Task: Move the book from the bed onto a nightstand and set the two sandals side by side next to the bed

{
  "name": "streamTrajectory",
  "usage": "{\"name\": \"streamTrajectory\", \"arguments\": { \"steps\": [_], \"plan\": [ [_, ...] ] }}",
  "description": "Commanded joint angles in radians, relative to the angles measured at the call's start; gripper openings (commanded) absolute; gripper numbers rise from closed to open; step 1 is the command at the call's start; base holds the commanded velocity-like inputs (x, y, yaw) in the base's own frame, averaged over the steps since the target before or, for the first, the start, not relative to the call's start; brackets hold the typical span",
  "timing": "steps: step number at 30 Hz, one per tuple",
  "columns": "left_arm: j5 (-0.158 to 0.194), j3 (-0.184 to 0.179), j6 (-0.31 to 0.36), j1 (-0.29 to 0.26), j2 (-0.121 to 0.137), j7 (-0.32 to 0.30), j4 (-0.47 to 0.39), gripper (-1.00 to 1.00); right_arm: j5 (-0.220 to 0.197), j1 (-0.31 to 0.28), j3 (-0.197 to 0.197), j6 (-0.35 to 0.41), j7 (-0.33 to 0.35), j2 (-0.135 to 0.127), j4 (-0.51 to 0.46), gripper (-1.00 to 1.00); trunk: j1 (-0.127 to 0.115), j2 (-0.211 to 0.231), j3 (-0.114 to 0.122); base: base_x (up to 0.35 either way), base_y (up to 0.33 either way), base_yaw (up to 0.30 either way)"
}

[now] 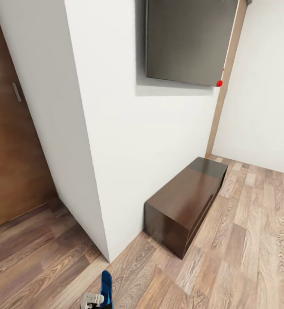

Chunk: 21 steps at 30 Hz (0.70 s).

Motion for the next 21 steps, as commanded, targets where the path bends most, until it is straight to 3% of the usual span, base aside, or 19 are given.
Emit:
{"name": "streamTrajectory", "arguments": {
  "steps": [1, 21],
  "plan": [
    [-0.010, 0.007, -0.006, 0.000, 0.000, -0.003, 0.000, -1.00, -0.007, -0.001, -0.004, 0.010, 0.005, 0.000, 0.001, 1.00, 0.000, 0.000, -0.001, 0.000, 0.000, -0.300],
    [-0.010, 0.007, -0.006, 0.000, 0.000, -0.003, 0.000, -1.00, -0.007, -0.001, -0.004, 0.010, 0.005, 0.000, 0.001, 1.00, 0.000, 0.000, -0.001, 0.000, 0.000, -0.300]
  ]
}}
